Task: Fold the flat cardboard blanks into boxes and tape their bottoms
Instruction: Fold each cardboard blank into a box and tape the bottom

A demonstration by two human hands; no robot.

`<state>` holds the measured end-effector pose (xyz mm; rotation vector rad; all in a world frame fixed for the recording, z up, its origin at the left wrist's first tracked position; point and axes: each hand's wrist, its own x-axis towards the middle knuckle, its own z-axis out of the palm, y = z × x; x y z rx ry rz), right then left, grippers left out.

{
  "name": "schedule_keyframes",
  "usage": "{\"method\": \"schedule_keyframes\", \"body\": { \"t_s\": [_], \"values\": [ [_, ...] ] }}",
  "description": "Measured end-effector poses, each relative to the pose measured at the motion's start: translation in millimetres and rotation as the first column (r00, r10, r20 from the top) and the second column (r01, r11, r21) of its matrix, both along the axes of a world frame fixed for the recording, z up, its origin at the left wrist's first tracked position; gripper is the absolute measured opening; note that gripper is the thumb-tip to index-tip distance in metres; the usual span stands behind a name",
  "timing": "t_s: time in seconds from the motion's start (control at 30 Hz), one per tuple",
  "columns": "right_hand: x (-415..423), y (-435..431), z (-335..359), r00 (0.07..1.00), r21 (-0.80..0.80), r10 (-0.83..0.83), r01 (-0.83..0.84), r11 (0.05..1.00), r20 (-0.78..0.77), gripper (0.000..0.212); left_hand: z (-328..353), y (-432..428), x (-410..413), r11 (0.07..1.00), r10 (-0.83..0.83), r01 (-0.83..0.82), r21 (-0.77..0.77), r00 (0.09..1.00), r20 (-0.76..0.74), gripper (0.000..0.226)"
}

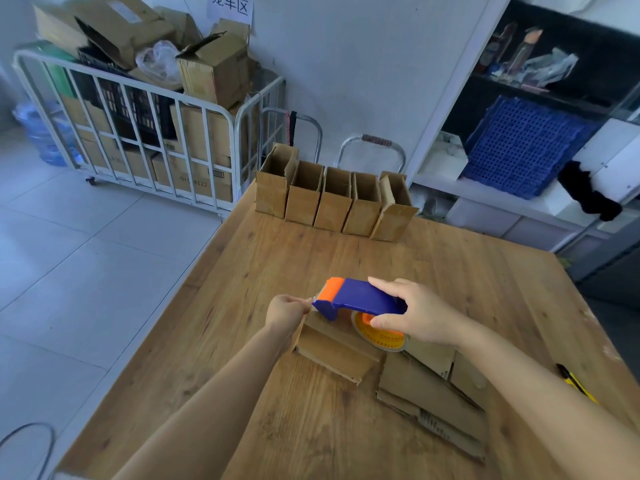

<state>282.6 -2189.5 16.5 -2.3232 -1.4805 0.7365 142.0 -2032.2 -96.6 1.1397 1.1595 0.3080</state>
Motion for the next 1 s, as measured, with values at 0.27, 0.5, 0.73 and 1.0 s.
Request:
{"method": "schedule_keyframes", "body": {
  "t_s": [0.27, 0.5, 0.73, 1.0],
  "values": [
    [-2.6, 2.2, -0.5, 1.0, -0.003, 0.008, -0.008, 1.0, 0.012, 0.076, -11.0, 4.0, -38.8, 0.871, -0.05, 0.063, 0.488, 0.998, -0.04, 0.057],
    [-2.4, 6.0, 1.9, 0.999, -0.026, 0.019, -0.018, 1.0, 0.041, 0.075, -0.1, -12.5, -39.6, 0.779, -0.58, 0.538, 0.323, 0.813, 0.045, 0.096],
    [-11.1, 12.3, -1.9, 0.982, -0.009, 0.073, -0.073, 0.997, 0.172, 0.068, 15.2, 3.9, -23.4, 0.666, -0.682, 0.628, 0.402, 0.731, -0.01, 0.099],
    [-12.7, 3.9, -8.5, 0.928, 0.028, 0.157, -0.177, 0.984, 0.336, 0.059, 17.8, 18.5, -15.2, 0.572, -0.727, 0.684, 0.453, 0.679, -0.107, 0.088]
  ]
}}
